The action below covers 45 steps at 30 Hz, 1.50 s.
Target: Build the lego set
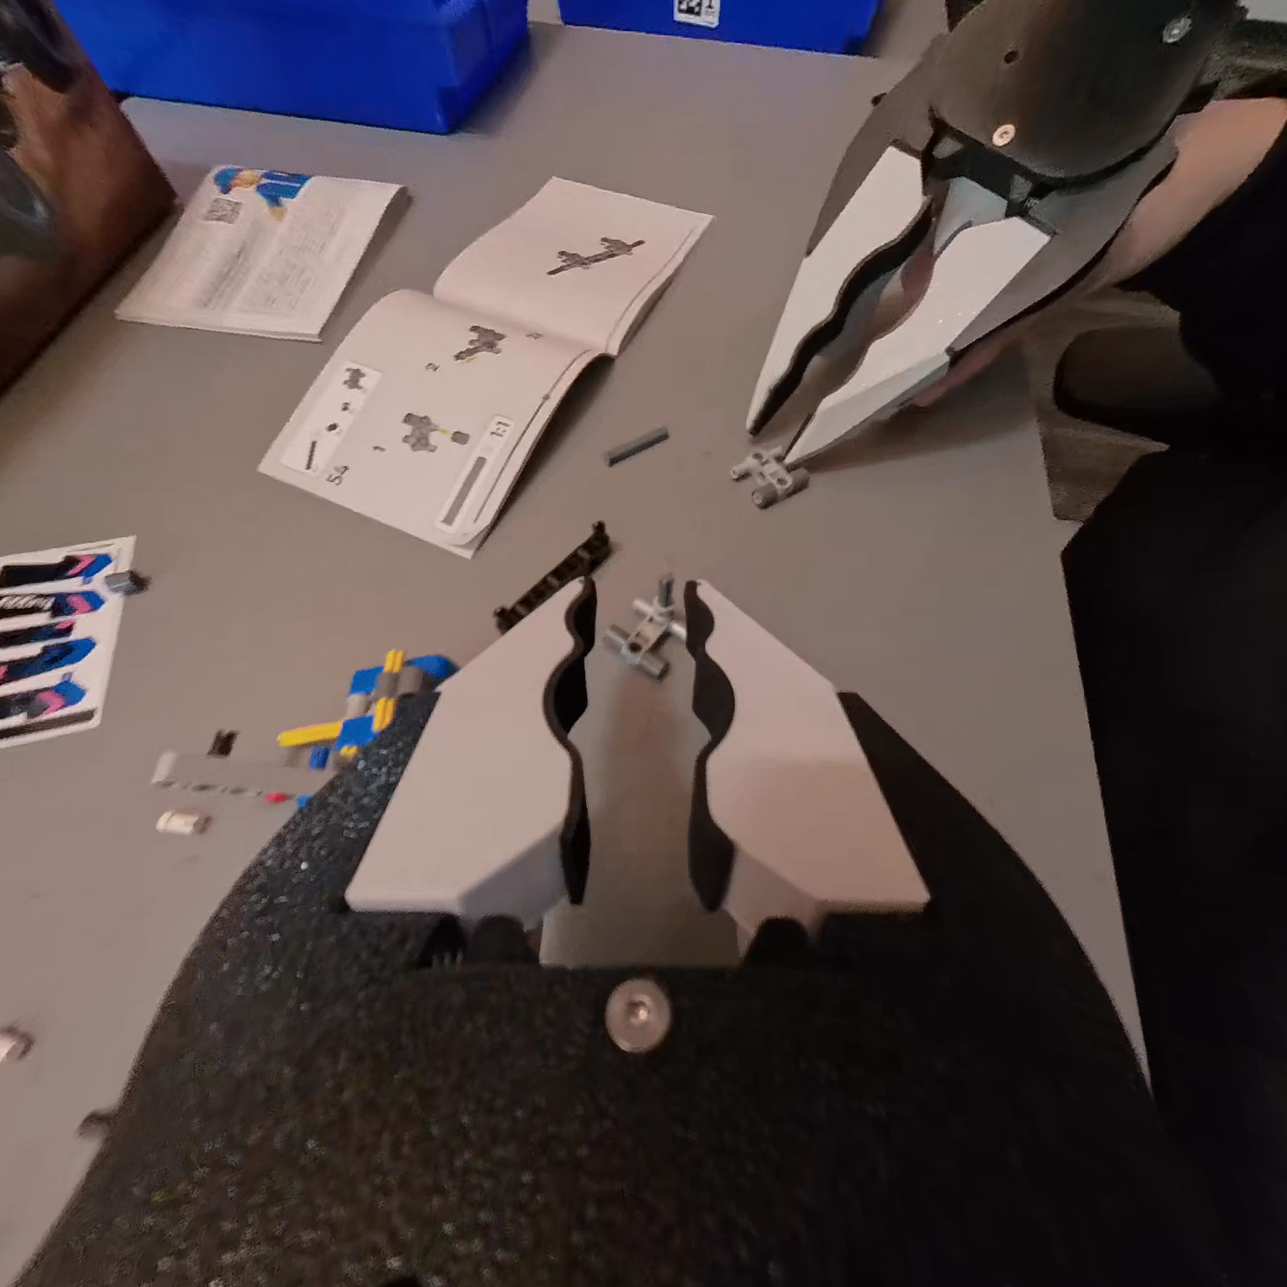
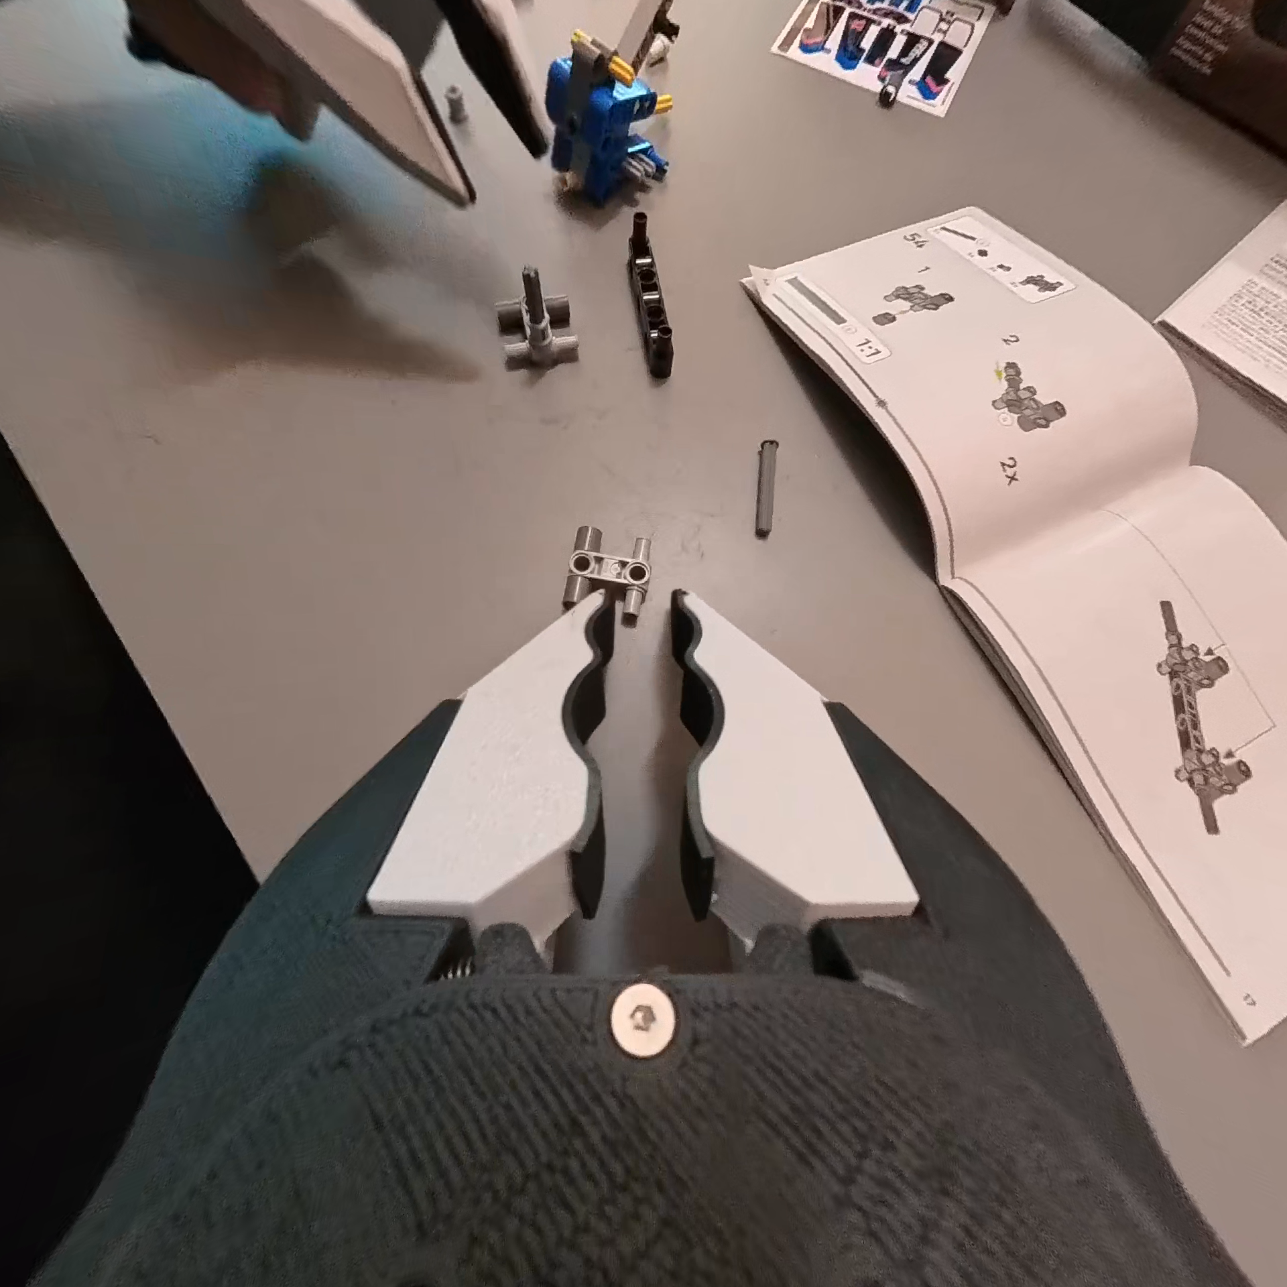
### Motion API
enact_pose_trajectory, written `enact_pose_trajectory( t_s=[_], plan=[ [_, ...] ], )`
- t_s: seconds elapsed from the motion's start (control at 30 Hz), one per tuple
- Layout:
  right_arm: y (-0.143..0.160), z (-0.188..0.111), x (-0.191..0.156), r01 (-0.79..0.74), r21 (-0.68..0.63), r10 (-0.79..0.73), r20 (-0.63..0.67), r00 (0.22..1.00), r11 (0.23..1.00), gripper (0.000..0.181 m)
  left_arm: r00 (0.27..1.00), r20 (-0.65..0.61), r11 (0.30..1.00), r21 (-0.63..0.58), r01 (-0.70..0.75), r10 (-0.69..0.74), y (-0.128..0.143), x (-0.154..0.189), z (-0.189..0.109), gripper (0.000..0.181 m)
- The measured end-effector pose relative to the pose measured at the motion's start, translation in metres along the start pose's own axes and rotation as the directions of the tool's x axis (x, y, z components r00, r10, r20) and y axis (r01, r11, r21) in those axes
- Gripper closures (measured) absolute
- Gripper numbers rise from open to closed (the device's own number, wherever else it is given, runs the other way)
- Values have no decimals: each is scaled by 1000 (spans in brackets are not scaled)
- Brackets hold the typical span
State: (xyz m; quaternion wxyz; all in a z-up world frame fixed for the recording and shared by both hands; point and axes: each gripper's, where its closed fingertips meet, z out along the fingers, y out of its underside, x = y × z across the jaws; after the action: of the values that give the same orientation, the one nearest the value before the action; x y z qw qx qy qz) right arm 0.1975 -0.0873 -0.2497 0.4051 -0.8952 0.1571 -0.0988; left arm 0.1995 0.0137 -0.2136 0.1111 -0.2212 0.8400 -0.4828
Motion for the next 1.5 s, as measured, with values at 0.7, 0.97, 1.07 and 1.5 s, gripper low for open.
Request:
enact_pose_trajectory(
  t_s=[0.7,0.97,1.07,1.5],
  plan=[
    [-16,13,0,100,32,-100,10,995,994,178,1000,-1,998,-62,-30,30,4,8,-16,168],
    [-50,-6,-1,191,237,-178,-74,981,953,178,996,-66,997,43,64,-61,-32,28,-2,169],
    [-63,-14,1,273,275,-237,-158,959,922,179,981,-106,982,82,169,-160,-45,28,3,168],
    [-25,-3,14,-169,142,190,-148,971,975,178,996,73,998,-9,58,-57,-24,51,41,163]
  ],
)
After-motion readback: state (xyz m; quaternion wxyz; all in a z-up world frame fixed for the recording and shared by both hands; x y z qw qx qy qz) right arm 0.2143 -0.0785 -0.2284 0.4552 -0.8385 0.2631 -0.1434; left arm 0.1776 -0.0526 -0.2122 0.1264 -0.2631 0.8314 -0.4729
